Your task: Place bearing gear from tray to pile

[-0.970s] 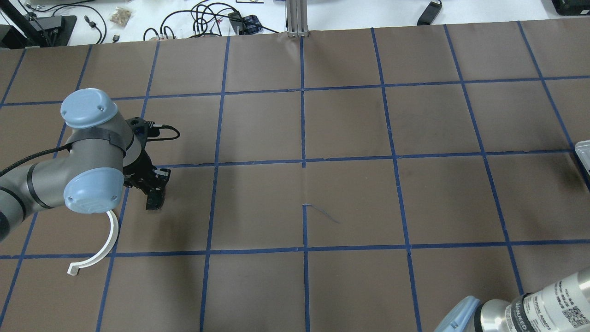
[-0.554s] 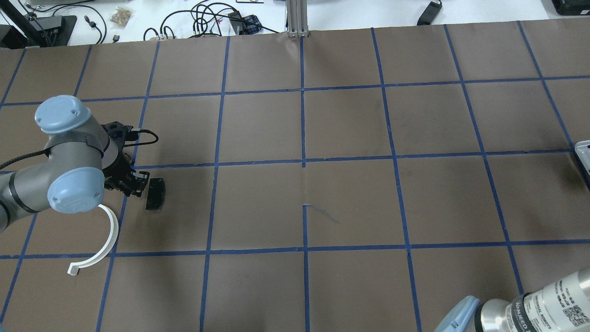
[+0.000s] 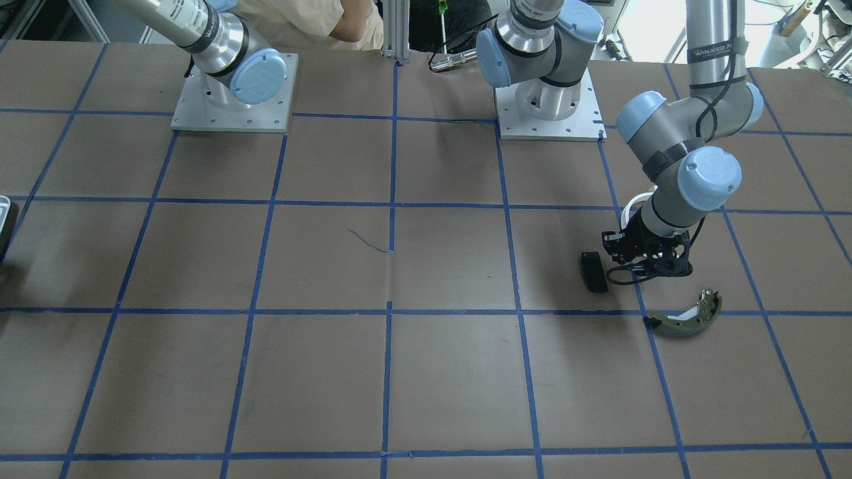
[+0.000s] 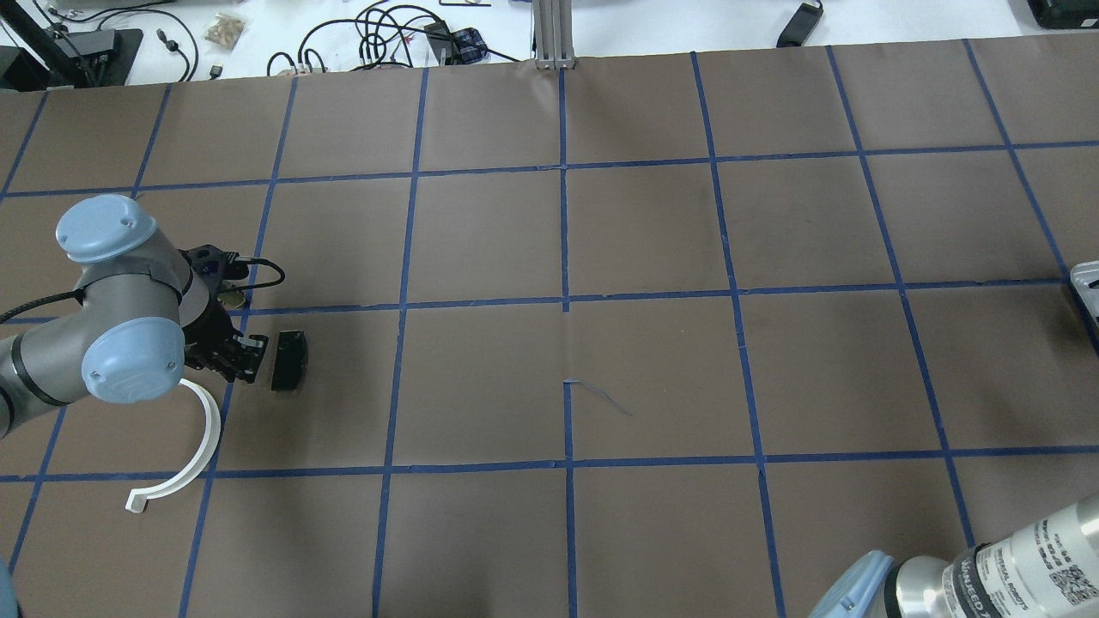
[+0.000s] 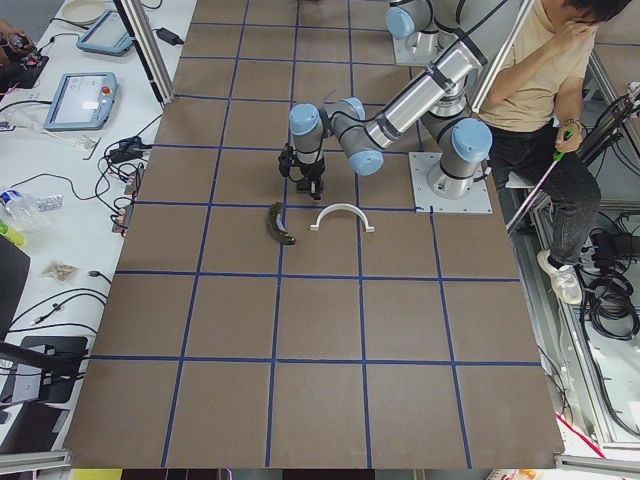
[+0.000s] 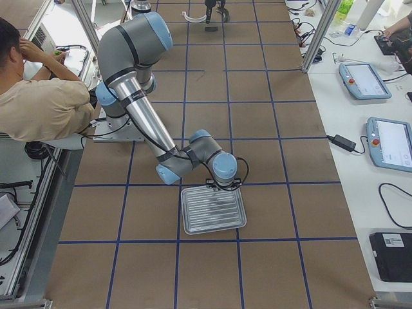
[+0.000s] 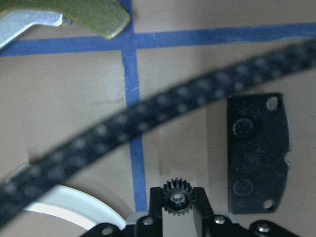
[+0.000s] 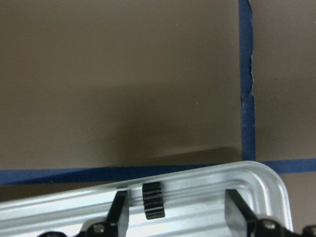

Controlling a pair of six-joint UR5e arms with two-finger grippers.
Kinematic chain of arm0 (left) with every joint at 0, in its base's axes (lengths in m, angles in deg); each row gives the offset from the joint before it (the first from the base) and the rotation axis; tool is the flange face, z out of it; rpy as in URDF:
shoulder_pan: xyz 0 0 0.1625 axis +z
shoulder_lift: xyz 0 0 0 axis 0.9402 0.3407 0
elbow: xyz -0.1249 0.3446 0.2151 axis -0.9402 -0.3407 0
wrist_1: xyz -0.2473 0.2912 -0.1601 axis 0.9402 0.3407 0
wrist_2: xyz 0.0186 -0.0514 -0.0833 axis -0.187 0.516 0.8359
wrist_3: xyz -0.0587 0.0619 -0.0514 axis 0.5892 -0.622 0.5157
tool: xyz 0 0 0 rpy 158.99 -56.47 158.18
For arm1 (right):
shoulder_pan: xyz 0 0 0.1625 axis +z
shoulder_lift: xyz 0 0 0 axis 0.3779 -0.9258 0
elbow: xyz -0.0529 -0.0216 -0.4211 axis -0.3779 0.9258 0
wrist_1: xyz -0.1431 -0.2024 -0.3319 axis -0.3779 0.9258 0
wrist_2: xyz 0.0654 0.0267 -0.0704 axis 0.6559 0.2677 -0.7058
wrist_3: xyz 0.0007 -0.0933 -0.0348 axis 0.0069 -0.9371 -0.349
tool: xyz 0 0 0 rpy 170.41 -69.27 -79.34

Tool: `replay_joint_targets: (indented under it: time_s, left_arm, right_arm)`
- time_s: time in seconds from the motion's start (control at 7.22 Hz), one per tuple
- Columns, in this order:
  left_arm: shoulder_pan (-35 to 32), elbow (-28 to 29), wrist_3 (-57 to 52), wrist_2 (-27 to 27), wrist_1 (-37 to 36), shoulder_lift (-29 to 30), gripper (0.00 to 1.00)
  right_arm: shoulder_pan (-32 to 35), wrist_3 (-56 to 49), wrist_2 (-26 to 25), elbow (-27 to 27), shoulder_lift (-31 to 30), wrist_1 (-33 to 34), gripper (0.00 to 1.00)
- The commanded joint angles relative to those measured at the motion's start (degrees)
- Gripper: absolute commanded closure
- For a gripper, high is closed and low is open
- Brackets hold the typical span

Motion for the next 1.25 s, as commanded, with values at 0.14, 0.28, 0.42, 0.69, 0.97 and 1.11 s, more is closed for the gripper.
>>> replay_joint_targets:
  time_s: [0.14,0.28,0.42,0.69,0.97,1.11]
  left_arm:
    - [-1.0,0.6,0.8,0.1,0.8,-0.9,0.0]
    - [-1.3,2.2,1.6,0.2,2.2,-0.7,0.0]
    - [-1.5,3.6,2.2,0.2,5.3,-1.4,0.0]
    - [-7.4,10.7,6.3,0.1,14.1,-3.2,0.0]
    - [-15.9,22.7,9.7,0.2,30.6,-5.2,0.0]
    - [-18.1,27.9,11.2,0.1,35.7,-6.9,0.0]
  right_arm:
    - [0.0,1.8,-0.7,0.4,-0.1,-0.1,0.77]
    - [0.0,2.9,-0.8,1.1,-0.5,-0.2,0.86]
    - [0.0,5.7,-1.4,1.2,-0.8,-0.3,0.9]
    - [0.2,12.2,-2.2,0.8,-5.1,-1.5,0.96]
    - [2.8,26.3,-1.1,-0.6,-10.8,-6.0,0.97]
    - [6.6,34.3,-1.1,-3.1,-12.6,-6.3,0.96]
